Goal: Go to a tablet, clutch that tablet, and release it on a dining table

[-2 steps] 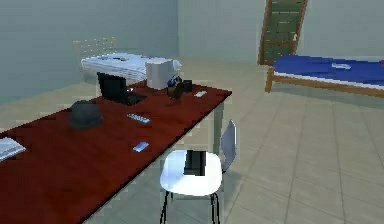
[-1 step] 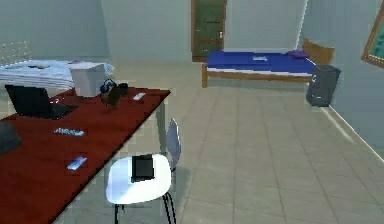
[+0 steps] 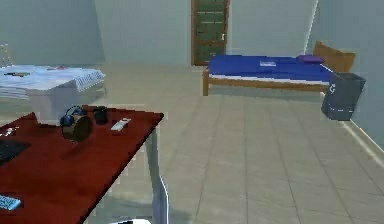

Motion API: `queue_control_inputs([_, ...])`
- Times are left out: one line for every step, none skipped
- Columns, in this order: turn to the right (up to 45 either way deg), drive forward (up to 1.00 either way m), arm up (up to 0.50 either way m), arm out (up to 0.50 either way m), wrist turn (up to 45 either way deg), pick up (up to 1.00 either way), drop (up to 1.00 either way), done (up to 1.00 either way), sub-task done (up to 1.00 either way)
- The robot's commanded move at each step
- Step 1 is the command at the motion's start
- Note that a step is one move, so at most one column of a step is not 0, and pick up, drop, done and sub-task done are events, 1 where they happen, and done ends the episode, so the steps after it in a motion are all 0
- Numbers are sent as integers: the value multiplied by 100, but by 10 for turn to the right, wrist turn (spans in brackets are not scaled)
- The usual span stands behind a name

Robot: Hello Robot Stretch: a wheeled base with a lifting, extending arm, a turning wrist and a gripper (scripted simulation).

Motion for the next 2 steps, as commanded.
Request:
queue_control_inputs([-450,0,0,0,0,0,0,0,0])
queue_control_inputs([-450,0,0,0,0,0,0,0,0])
